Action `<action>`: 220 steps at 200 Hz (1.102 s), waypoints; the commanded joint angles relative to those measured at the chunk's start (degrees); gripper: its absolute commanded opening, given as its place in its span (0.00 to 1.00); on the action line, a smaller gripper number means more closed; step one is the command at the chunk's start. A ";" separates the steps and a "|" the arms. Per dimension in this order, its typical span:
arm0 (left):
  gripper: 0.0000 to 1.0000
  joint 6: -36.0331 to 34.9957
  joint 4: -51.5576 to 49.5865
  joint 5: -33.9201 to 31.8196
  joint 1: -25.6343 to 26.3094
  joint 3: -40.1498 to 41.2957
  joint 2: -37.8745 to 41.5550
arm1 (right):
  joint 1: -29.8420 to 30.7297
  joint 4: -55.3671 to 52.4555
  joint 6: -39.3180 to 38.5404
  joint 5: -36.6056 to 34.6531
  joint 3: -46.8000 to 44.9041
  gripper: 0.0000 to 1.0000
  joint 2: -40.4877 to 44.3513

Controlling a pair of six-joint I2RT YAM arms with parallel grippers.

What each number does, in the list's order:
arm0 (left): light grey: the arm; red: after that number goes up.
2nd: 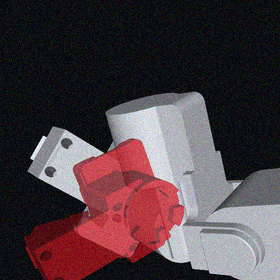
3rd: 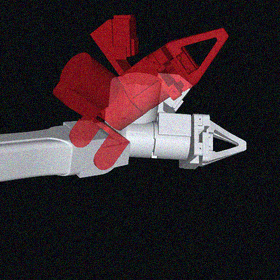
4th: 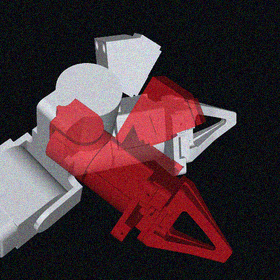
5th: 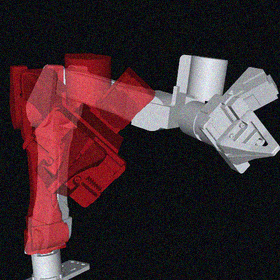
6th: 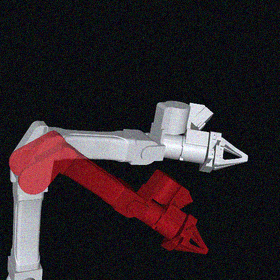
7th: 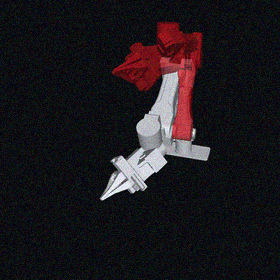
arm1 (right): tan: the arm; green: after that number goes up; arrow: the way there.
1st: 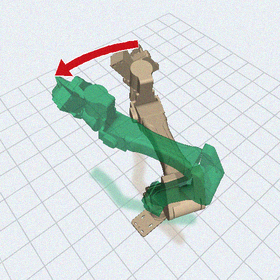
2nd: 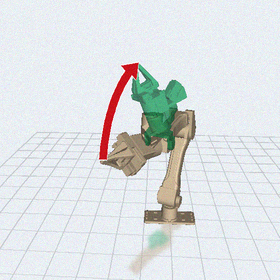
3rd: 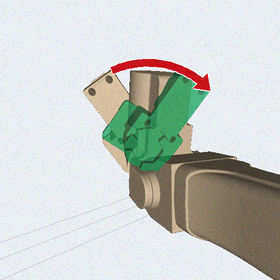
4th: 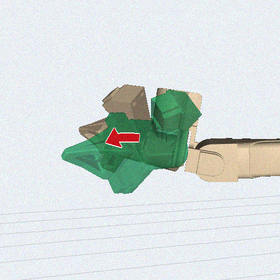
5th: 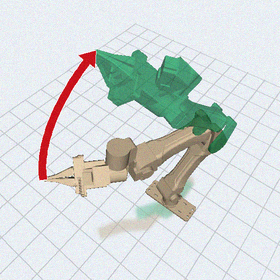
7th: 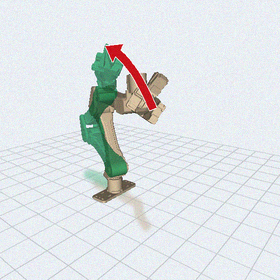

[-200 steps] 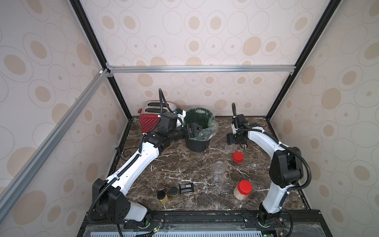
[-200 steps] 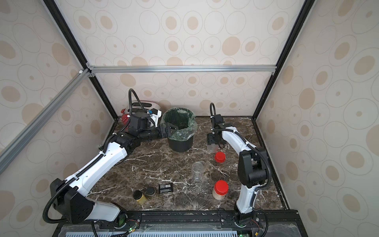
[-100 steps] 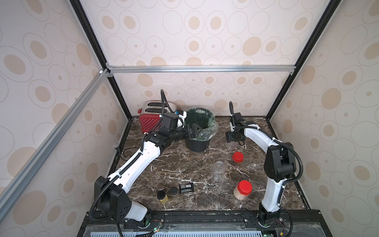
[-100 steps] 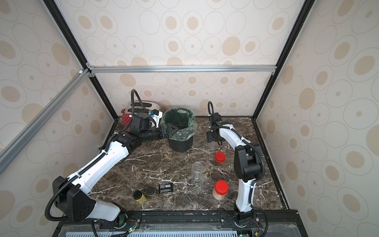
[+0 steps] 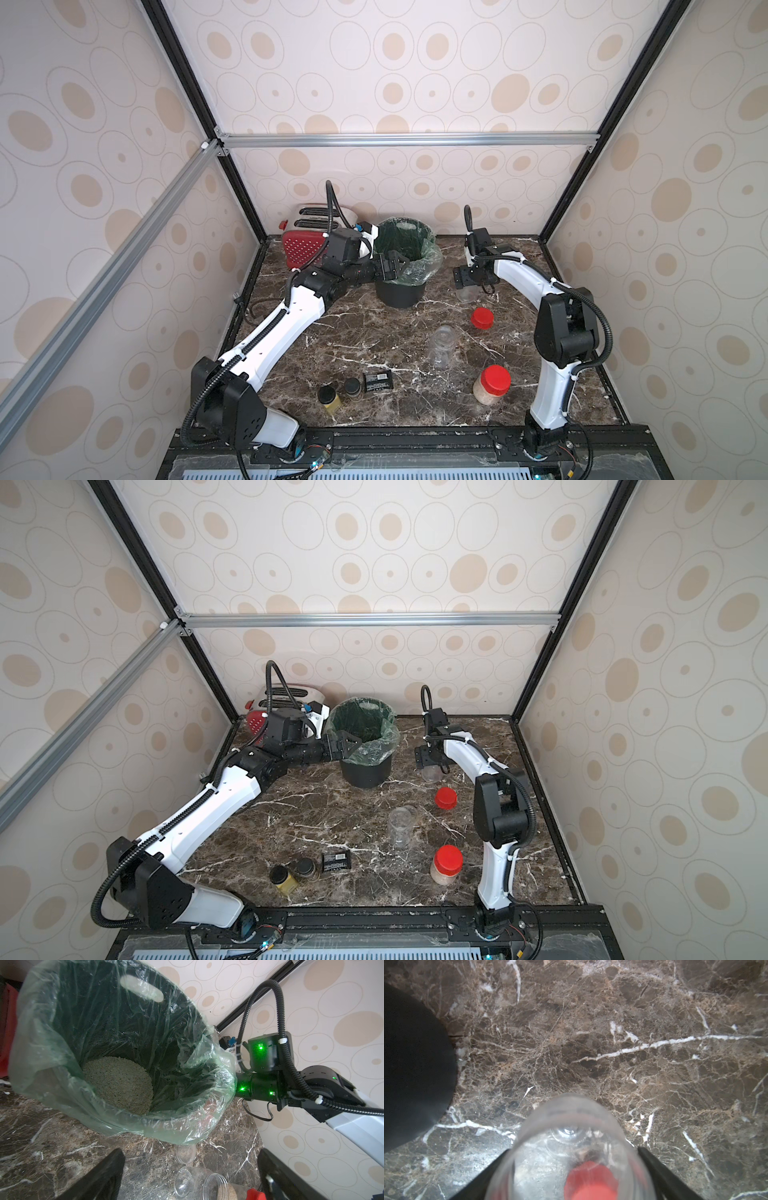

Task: Empty expired oatmeal from jars
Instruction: Place the jar at the center of the board, then pick up the jar from the center of the board.

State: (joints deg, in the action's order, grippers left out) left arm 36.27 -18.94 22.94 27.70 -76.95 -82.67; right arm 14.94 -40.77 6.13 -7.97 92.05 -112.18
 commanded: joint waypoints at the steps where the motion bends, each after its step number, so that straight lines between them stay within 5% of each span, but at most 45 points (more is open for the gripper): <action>1: 0.99 -1.67 -0.74 -1.18 0.19 -2.07 0.54 | 0.24 -1.53 -2.28 -0.92 0.67 0.99 1.99; 61: 0.99 -3.32 -4.39 -2.35 0.67 -0.58 4.14 | 4.40 -14.18 2.71 -8.84 2.54 0.99 14.76; 86: 0.99 -5.53 -8.51 -5.86 3.32 1.36 7.35 | 7.63 -17.90 8.87 -3.34 -5.49 1.00 26.09; 121: 0.99 -5.88 -11.57 -9.09 7.48 5.49 10.81 | 11.05 -31.23 20.29 3.60 -14.44 0.84 36.28; 161: 0.99 -5.09 -11.85 -9.75 11.03 9.34 12.06 | 17.60 -38.81 28.38 5.31 -23.41 0.84 44.29; 220: 0.99 -5.45 -10.76 -8.50 11.76 13.03 14.53 | 20.90 -35.52 32.85 7.68 -33.55 0.90 47.80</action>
State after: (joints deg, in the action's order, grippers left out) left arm 32.10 -29.32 14.68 39.07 -63.59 -70.57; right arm 35.00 -75.46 35.33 -1.19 61.32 -63.83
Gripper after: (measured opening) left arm 0.992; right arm 0.881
